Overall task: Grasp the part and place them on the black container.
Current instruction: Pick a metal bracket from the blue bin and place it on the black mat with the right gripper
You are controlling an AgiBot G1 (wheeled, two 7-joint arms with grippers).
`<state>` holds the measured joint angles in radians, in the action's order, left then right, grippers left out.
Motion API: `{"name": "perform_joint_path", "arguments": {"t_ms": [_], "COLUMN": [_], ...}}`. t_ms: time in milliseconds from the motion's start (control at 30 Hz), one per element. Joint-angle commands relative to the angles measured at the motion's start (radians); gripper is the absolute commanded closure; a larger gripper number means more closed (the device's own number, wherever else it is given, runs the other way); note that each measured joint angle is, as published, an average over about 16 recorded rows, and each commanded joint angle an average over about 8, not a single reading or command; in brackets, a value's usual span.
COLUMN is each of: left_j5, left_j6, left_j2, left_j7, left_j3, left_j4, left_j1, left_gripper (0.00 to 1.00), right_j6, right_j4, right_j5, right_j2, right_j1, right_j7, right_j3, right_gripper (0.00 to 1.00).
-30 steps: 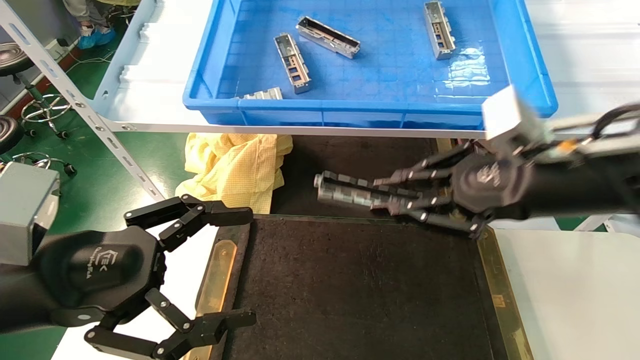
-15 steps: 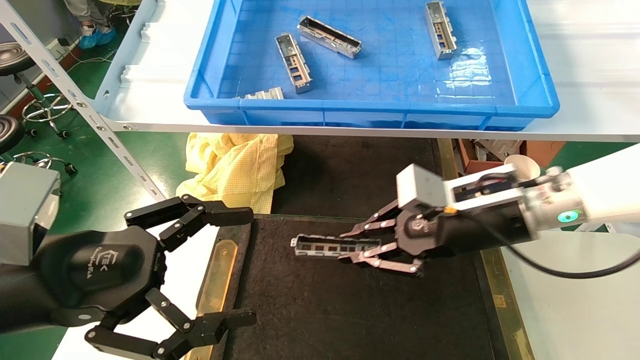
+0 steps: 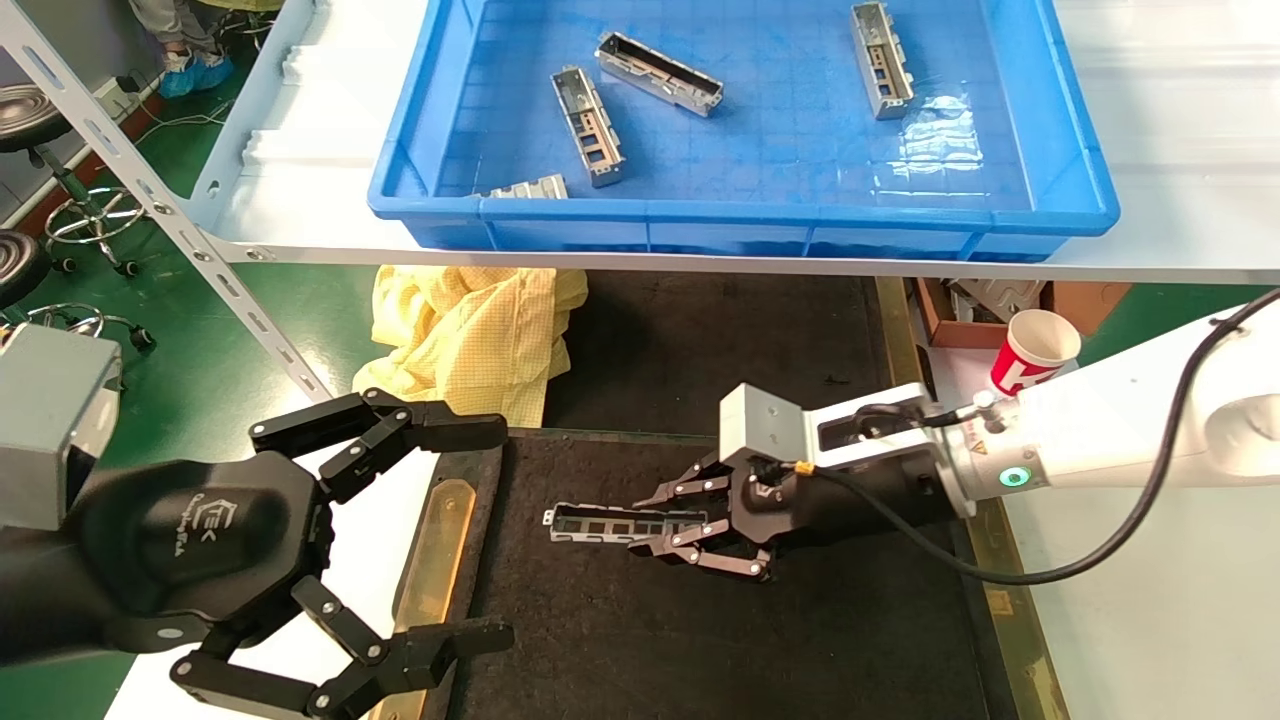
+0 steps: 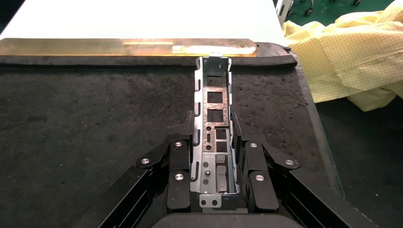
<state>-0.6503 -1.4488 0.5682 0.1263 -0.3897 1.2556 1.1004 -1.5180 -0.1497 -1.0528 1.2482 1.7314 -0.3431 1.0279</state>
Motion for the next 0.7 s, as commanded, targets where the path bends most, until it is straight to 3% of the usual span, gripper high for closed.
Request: {"name": "perform_joint_path", "arguments": {"t_ms": [33,367,700], "left_j5": [0.0,0.0,0.0], "left_j6": [0.0,0.0,0.0], "left_j2": [0.0,0.0,0.0], "left_j7": [0.0,0.0,0.0], "left_j3": [0.0,0.0,0.0], "left_j4": [0.0,0.0,0.0], "left_j1": [0.0,0.0,0.0], "left_gripper": [0.0,0.0,0.0], "right_j6": [0.007,0.093,0.199], "right_j4": [0.023,0.08,0.036], "right_j5": [-0.001,0.002,0.019], "right_j2": [0.018,0.087,0.104], "right_j1": [-0.004,-0.039,-0.087], "right_j7": [-0.016,-0.06,-0.047], "right_j3": [0.001,-0.002,-0.008], "right_gripper": [1.0,1.0,1.0]}}
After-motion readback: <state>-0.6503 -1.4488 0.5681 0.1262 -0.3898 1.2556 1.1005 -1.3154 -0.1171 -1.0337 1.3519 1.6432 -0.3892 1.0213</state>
